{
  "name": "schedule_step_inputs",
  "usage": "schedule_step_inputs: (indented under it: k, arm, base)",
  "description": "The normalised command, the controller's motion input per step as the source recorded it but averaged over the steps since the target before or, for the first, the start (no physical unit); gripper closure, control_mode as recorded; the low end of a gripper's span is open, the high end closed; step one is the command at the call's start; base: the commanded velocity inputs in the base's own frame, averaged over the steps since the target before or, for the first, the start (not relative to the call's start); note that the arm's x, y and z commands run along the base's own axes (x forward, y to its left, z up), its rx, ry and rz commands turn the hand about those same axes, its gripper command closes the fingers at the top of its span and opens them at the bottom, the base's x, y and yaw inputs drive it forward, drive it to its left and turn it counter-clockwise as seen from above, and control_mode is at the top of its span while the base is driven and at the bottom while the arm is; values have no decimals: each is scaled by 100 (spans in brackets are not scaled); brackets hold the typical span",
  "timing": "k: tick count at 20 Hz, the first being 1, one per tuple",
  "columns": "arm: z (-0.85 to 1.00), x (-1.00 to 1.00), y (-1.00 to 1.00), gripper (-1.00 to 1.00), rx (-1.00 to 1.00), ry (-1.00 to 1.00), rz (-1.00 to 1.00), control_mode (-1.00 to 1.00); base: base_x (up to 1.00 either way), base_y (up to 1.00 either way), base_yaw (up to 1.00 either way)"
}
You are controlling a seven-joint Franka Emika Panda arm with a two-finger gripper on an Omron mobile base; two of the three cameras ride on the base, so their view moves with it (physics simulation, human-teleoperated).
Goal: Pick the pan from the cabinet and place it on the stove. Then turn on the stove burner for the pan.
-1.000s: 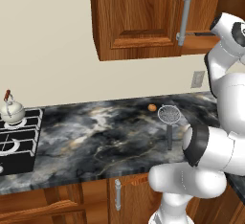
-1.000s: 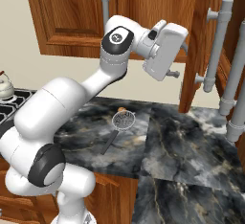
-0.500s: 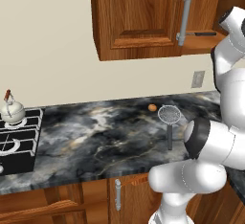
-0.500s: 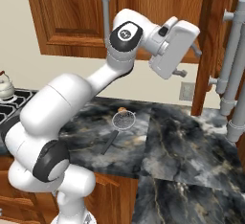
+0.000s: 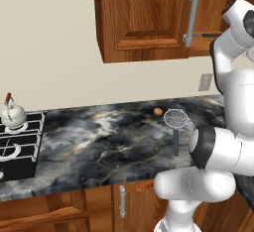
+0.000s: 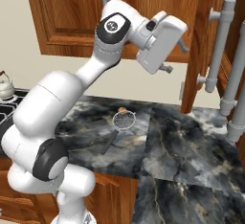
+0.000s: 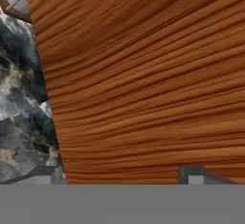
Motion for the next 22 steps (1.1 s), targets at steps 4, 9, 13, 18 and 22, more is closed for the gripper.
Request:
schedule_step_inputs:
  k: [4, 9, 13, 18, 22]
  arm:
    - [0, -13, 94, -100, 0, -12, 2, -100]
    - [0, -8, 96, -100, 0, -15, 2, -100]
    - [0, -22, 76, -100, 5, -27, -1, -100]
    - [1, -2, 57, -100, 13, -27, 3, -100]
    - [11, 3, 28, -100, 16, -26, 12, -100]
  base:
    - [0, 0, 0]
    - [0, 0, 0]
    - [0, 0, 0]
    - [0, 0, 0]
    - [0, 0, 0]
